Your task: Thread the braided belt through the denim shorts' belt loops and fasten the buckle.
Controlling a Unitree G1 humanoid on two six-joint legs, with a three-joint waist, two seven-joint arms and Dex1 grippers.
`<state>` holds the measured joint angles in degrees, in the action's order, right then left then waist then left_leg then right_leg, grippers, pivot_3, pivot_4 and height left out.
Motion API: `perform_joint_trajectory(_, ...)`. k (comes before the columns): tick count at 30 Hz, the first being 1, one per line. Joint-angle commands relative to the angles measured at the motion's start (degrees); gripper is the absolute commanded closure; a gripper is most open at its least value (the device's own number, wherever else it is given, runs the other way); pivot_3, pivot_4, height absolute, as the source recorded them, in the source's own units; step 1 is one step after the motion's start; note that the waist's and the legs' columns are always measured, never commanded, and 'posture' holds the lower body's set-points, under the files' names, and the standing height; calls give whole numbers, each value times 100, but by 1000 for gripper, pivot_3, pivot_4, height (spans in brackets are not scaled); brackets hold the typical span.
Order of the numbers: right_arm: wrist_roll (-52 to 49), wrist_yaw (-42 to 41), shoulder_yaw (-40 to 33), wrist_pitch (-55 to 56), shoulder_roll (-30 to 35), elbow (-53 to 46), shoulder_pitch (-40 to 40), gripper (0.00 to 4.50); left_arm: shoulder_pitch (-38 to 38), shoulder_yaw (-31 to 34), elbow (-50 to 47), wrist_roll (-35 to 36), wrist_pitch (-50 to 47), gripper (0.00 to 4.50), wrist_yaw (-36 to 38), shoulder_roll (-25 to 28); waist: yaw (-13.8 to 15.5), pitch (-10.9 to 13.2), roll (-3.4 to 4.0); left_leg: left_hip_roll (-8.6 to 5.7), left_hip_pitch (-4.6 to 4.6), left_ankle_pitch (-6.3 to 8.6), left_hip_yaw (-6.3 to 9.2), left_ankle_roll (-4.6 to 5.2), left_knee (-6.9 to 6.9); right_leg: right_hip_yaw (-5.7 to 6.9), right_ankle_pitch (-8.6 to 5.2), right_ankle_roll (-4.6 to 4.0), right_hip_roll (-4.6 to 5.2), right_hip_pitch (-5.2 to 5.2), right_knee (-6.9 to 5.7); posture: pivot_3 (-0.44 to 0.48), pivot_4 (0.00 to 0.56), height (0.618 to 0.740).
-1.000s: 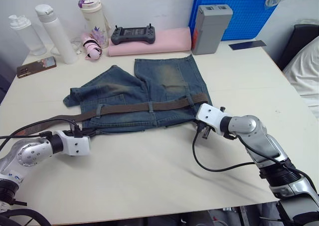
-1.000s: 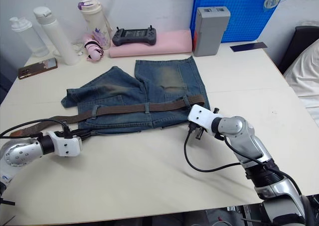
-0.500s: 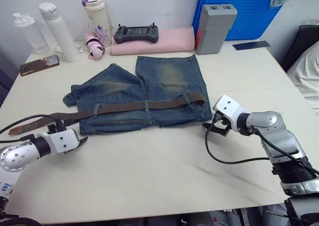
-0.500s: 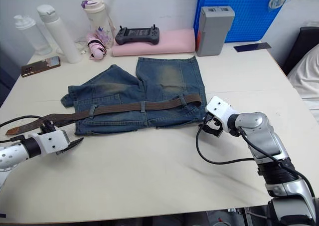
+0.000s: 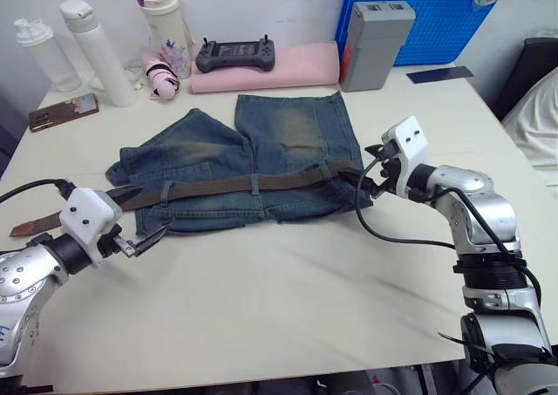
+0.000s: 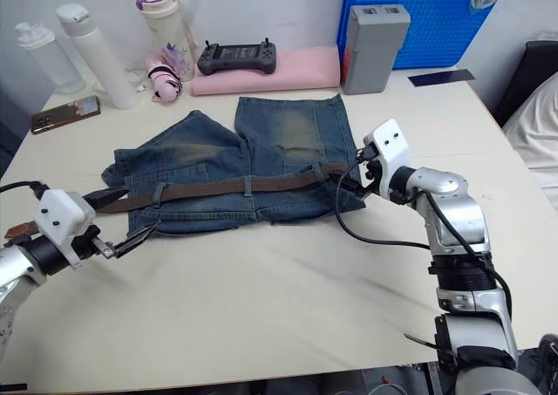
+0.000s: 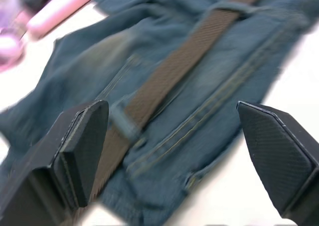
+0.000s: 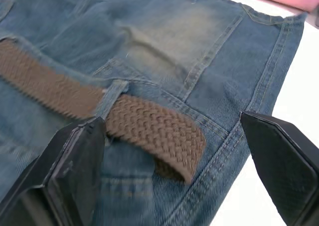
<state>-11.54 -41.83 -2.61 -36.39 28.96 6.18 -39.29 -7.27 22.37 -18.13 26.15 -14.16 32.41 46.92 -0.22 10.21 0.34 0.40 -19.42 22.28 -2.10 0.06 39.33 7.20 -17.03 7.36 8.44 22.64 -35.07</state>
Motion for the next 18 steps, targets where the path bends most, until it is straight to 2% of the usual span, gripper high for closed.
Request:
perform_joint_trajectory(1, -50, 122, -38, 124, -61, 123, -114, 0, -8, 240, -248, -50, -95, 41, -168, -173, 1, 0, -1, -2, 0, 0, 1, 0, 0, 0, 0, 0, 0, 0, 1, 0, 150, 739)
perform_joint_trajectory(8, 182, -131, 378, 602, 4, 394, -196, 0, -31, 274, -288, -176, -136, 41, -234, -372, -10, 1, -1, -3, -1, 0, 1, 0, 0, -1, 0, 0, 0, 0, 2, 0, 150, 739)
perform_joint_trajectory(9, 186, -197, 429, 645, 15, 390, -194, 0, -54, 274, -300, -194, -131, 41, -232, -385, -85, 12, 4, -2, -1, 0, 1, 0, 0, -1, 0, 0, 0, 0, 2, 0, 150, 739)
perform_joint_trajectory(10, 146, -256, 446, 629, 12, 381, -205, 0, -77, 279, -317, -215, -139, 41, -228, -398, -139, 13, 6, -54, -33, -32, 137, 10, -53, 104, 2, 4, 65, -92, 49, 0, 150, 739)
perform_joint_trajectory(11, 118, -331, 472, 626, 23, 383, -223, 0, -107, 282, -335, -245, -144, 41, -219, -402, -149, 13, 6, -76, -33, -56, 204, 14, -77, 198, 2, 4, 112, -131, 56, 0, 150, 739)
perform_joint_trajectory(13, 106, -414, 507, 608, 47, 426, -273, 0, -152, 288, -355, -294, -135, 41, -203, -407, -178, 16, 12, -108, -32, -82, 286, 22, -109, 243, 2, 4, 142, -162, 64, 0, 150, 739)
perform_joint_trajectory(14, 118, -419, 515, 588, 56, 510, -333, 0, -170, 293, -365, -304, -129, 41, -198, -421, -172, 17, 14, -179, -35, -121, 371, 31, -143, 347, -3, 12, 199, -212, 85, 0, 150, 739)
perform_joint_trajectory(15, 106, -373, 468, 522, 30, 702, -464, 0, -187, 295, -383, -310, -127, 41, -196, -442, -147, 18, 21, -212, -53, -136, 454, 33, -146, 380, -5, 15, 214, -226, 83, 0, 150, 739)
perform_joint_trajectory(16, 100, -345, 431, 477, 7, 843, -561, 0, -194, 299, -395, -316, -129, 41, -193, -461, -135, 18, 19, -224, -90, -164, 508, 28, -104, 283, 1, 33, 200, -148, 24, 0, 150, 739)
perform_joint_trajectory(18, 192, -336, 498, 427, 2, 1122, -740, 0, -218, 288, -430, -328, -130, 41, -191, -496, -103, 20, 21, -225, -102, -164, 504, 28, -101, 240, 0, 33, 191, -146, 37, 0, 150, 739)
